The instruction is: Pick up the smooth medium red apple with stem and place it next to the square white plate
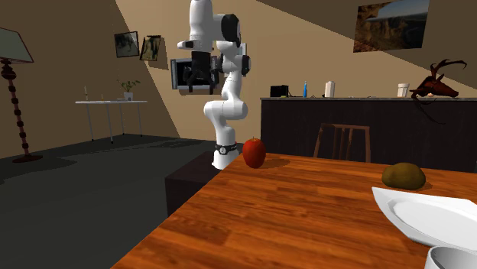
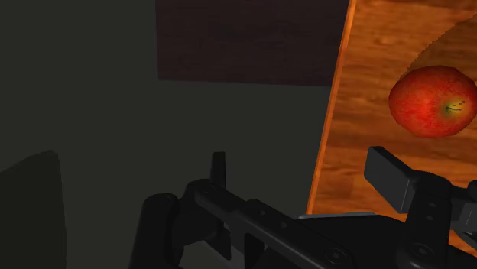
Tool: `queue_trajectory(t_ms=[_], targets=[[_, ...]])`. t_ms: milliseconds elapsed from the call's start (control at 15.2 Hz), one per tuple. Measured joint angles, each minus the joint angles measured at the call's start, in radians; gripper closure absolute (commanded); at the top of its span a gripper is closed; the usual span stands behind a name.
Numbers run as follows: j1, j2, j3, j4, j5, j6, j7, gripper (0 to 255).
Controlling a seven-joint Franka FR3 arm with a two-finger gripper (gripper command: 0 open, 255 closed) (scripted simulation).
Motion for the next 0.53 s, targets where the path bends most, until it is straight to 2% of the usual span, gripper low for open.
queue_trajectory(t_ms=[132, 528], targets=[[0.004, 0.001, 0.009, -0.008, 0.009, 0.009, 0.011, 0], [0.051, -0.035, 0.102, -0.117, 0.108, 0.09, 0.113, 0]])
